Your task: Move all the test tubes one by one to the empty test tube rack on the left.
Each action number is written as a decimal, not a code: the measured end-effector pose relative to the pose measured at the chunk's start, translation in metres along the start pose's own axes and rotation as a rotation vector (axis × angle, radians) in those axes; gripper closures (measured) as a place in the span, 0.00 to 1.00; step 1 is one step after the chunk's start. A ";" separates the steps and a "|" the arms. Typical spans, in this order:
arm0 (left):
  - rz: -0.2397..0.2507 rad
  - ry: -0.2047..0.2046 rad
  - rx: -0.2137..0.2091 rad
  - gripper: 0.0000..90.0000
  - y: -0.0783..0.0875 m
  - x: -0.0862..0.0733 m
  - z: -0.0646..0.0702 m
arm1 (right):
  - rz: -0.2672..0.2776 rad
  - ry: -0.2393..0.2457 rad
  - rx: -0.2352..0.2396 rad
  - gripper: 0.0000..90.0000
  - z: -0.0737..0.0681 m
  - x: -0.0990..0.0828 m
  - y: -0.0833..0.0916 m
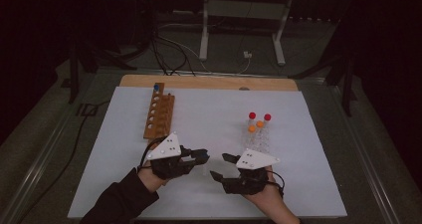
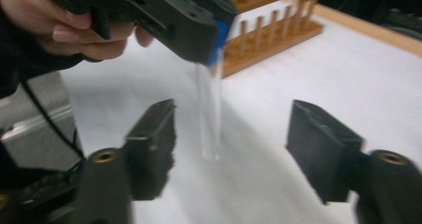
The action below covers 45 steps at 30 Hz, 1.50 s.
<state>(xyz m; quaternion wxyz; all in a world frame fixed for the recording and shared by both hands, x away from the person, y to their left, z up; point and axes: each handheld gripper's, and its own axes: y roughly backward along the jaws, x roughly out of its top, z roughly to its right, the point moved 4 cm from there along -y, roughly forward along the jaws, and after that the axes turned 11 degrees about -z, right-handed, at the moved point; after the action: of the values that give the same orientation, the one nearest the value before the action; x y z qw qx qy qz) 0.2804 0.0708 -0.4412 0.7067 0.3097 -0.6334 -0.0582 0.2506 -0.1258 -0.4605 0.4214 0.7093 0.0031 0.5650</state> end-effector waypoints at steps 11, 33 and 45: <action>0.027 0.015 0.111 0.87 0.025 0.020 -0.037 | 0.069 -0.072 -0.017 0.00 0.021 -0.001 0.021; 0.040 0.106 0.386 0.87 0.071 0.033 -0.122 | 0.119 -0.083 -0.016 0.00 0.027 -0.001 0.030; 0.040 0.189 0.525 0.87 0.078 0.029 -0.168 | 0.115 -0.083 -0.015 0.00 0.028 -0.002 0.030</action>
<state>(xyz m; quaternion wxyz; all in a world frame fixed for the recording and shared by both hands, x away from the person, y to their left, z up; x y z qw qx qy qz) 0.4182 0.1805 -0.3777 0.6591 0.4737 -0.5642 0.1511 0.2581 -0.1626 -0.4441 0.3933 0.7280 -0.0592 0.5584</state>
